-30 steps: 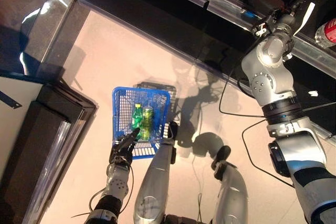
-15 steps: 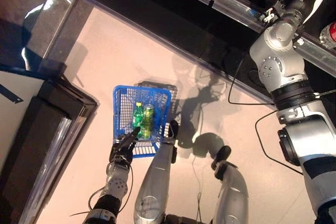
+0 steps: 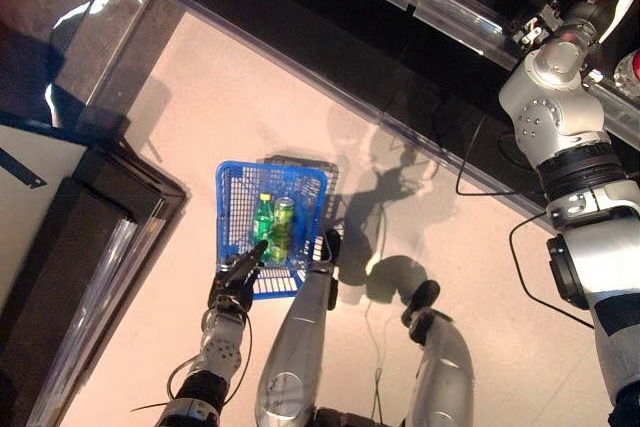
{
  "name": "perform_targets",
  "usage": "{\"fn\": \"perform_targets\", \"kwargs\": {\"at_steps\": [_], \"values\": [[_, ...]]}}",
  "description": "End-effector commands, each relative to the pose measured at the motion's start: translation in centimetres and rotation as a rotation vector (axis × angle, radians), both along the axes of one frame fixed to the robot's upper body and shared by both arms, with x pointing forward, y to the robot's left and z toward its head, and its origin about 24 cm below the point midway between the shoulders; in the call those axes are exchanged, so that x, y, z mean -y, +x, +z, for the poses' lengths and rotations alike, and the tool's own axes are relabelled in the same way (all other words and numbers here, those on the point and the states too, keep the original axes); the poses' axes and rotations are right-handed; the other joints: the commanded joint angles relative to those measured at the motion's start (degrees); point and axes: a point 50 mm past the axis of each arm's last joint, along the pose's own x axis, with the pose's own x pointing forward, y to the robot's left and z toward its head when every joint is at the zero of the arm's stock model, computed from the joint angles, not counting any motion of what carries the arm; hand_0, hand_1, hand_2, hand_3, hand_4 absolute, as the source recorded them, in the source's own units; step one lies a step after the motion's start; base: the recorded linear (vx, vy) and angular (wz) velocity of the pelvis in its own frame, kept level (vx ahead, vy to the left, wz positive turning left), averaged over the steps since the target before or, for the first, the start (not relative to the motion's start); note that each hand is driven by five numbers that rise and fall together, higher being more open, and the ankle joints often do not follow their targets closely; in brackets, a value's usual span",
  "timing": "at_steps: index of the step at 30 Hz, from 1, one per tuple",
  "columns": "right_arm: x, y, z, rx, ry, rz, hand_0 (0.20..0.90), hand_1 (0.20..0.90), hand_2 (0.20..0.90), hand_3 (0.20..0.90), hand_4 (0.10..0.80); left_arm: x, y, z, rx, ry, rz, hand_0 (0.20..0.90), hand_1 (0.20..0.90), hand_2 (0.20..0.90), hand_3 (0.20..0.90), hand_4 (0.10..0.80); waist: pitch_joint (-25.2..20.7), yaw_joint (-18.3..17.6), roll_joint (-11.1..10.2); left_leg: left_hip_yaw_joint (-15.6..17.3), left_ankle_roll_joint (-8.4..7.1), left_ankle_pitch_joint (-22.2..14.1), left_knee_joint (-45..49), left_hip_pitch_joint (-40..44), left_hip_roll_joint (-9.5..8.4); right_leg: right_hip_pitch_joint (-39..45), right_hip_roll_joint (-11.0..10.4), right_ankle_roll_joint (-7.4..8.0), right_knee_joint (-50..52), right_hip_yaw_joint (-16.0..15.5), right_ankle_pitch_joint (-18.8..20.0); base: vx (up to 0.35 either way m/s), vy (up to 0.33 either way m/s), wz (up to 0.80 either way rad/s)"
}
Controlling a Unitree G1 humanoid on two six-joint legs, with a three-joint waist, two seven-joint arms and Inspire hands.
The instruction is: Pick up the drink and place into the basket.
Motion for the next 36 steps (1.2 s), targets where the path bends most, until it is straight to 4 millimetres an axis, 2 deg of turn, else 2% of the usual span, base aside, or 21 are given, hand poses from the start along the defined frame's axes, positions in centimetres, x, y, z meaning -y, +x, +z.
{"fn": "perform_targets", "kwargs": {"at_steps": [1,7,11,12,13,17,21,22,24,27,31,33,36], "values": [[-0.3,-3.3,9.0,0.352,-0.134,0.024,0.3,0.3,0.3,0.2,0.1,-5.3,-5.8,-1.8,-0.106,0.195,0.017,0.3,0.3,0.3,0.2,0.1,-0.94,1.91,1.2,-3.36,-0.72,-7.05,4.46,0.45,-1.06,0.16,0.05,-2.61,4.54,-0.53,-1.55,-0.021,-0.031,0.0],[-1.2,-3.6,8.7,0.413,-0.154,0.111,0.3,0.3,0.3,0.2,0.1,-5.6,-5.2,-1.1,-0.05,0.179,0.016,0.3,0.3,0.3,0.2,0.1,-0.94,1.51,0.36,-3.61,-0.95,-7.12,4.37,3.09,-0.39,2.34,0.11,-2.7,4.66,-0.62,-1.99,-0.029,-0.058,-0.01],[-2.8,-4.2,8.3,0.464,-0.218,0.219,0.3,0.3,0.3,0.2,0.1,-5.1,-4.0,0.0,0.054,0.168,-0.01,0.3,0.3,0.3,0.2,0.1,-0.94,0.53,-0.04,-3.52,-1.56,-6.44,3.13,5.79,0.18,4.46,0.67,-3.16,4.23,-0.54,-2.59,-0.058,-0.031,-0.04],[-3.5,-4.6,8.2,0.48,-0.256,0.254,0.3,0.3,0.3,0.2,0.1,-4.7,-3.4,0.6,0.091,0.155,-0.026,0.3,0.3,0.3,0.2,0.1,-0.94,0.11,0.01,-3.45,-1.72,-6.04,2.51,6.9,0.22,5.34,0.75,-3.35,4.03,-0.56,-2.67,-0.137,-0.008,-0.05],[-3.9,-5.0,8.1,0.491,-0.278,0.291,0.3,0.3,0.3,0.2,0.1,-4.2,-2.9,0.8,0.118,0.107,-0.027,0.3,0.3,0.3,0.2,0.1,-0.94,-0.11,0.2,-3.23,-1.54,-4.16,1.63,6.87,0.36,5.28,0.77,-3.98,3.32,-1.26,-1.23,-0.117,-0.01,-0.06],[-5.7,-5.3,6.4,0.491,-0.305,0.428,0.3,0.3,0.3,0.2,0.1,-2.8,-2.1,1.8,0.209,0.041,-0.079,0.3,0.3,0.3,0.2,0.1,-0.94,-0.68,0.38,-3.56,-2.42,-2.78,-0.86,10.82,0.69,9.06,1.31,-4.24,1.63,-1.52,-1.37,-0.034,-0.043,-0.05],[-7.9,-6.2,4.4,0.5,-0.317,0.592,0.3,0.3,0.3,0.2,0.1,-1.5,-0.6,5.0,0.356,0.097,-0.186,0.3,0.3,0.3,0.2,0.1,-0.94,-0.99,0.08,-3.34,-2.62,-1.53,-3.15,13.67,1.13,11.75,2.04,-4.63,0.23,-1.84,-1.3,-0.064,-0.068,-0.02],[-8.0,-6.2,4.3,0.501,-0.317,0.599,0.3,0.3,0.3,0.2,0.1,-1.4,-0.5,5.2,0.363,0.1,-0.194,0.3,0.3,0.3,0.2,0.1,-0.94,-1.0,0.07,-3.37,-2.63,-1.47,-3.27,13.85,1.14,11.91,2.1,-4.67,0.19,-1.85,-1.32,-0.064,-0.039,-0.01],[-9.6,-6.9,2.4,0.494,-0.312,0.707,0.3,0.3,0.3,0.2,0.1,-0.2,0.2,7.6,0.467,0.1,-0.266,0.3,0.3,0.3,0.2,0.1,-0.94,-1.16,0.12,-3.7,-2.72,-0.9,-3.55,15.08,1.18,13.36,2.62,-5.21,0.3,-1.95,-1.66,-0.054,-0.034,-0.03],[-11.3,-7.2,0.4,0.468,-0.307,0.792,0.3,0.3,0.3,0.2,0.1,1.2,0.3,9.6,0.558,0.087,-0.344,0.3,0.3,0.3,0.2,0.1,-1.07,-0.99,0.28,-4.15,-2.83,-0.38,-3.7,16.72,1.04,15.6,2.79,-5.65,0.13,-2.52,-2.0,-0.001,-0.004,0.02],[-12.5,-7.3,-1.7,0.429,-0.33,0.827,0.3,0.3,0.3,0.2,0.1,3.2,0.1,11.2,0.631,0.057,-0.443,0.3,0.3,0.3,0.2,0.1,-1.81,-0.54,0.43,-4.86,-2.89,-0.12,-4.25,17.72,0.83,17.29,2.61,-5.78,-0.32,-3.37,-2.01,-0.003,-0.001,0.08],[-13.1,-7.2,-3.1,0.392,-0.303,0.864,0.3,0.3,0.3,0.2,0.1,4.7,-0.2,12.4,0.687,0.022,-0.529,0.3,0.3,0.3,0.2,0.1,-2.32,-0.06,0.52,-5.45,-2.85,-0.05,-5.5,18.51,0.41,18.52,2.55,-5.59,-1.36,-3.95,-1.63,-0.015,-0.003,0.1],[-13.8,-7.0,-4.2,0.356,-0.292,0.894,0.3,0.3,0.3,0.2,0.1,5.8,-0.4,13.4,0.728,-0.036,-0.582,0.3,0.3,0.3,0.2,0.1,-2.65,0.35,0.6,-5.86,-2.79,0.32,-6.83,18.99,0.02,19.24,2.4,-5.2,-2.45,-4.55,-1.19,-0.045,0.0,0.1]]}}
